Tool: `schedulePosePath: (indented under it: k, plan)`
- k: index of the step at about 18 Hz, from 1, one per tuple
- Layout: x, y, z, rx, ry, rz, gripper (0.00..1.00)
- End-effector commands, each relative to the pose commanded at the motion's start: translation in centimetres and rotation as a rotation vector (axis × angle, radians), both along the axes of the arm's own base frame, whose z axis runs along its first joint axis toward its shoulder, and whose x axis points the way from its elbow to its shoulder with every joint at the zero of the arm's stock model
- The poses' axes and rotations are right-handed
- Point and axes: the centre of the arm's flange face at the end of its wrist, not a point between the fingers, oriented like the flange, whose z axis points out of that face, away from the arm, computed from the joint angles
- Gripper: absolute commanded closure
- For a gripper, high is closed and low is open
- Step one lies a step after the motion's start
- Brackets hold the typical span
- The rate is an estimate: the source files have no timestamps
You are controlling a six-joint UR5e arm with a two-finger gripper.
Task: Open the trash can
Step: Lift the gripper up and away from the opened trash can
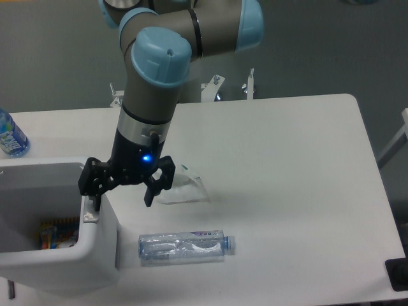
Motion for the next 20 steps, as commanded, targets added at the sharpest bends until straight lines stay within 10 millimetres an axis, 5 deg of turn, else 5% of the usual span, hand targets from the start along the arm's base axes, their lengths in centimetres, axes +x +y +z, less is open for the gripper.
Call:
schedulePosePath:
  k: [7,11,14,20]
  plan:
    - [-1.2,0.0,7.2,0.126,0.116,-0.002,0.0]
    - [-3.8,-2.6,10.5,0.159,0.238,0.078,0.0]
    - [-5.9,-5.1,11.6,0.079,0.374,0.141,0.0]
    - [-8.0,-7.4,9.7,-0.09,0.537,0.04,0.0]
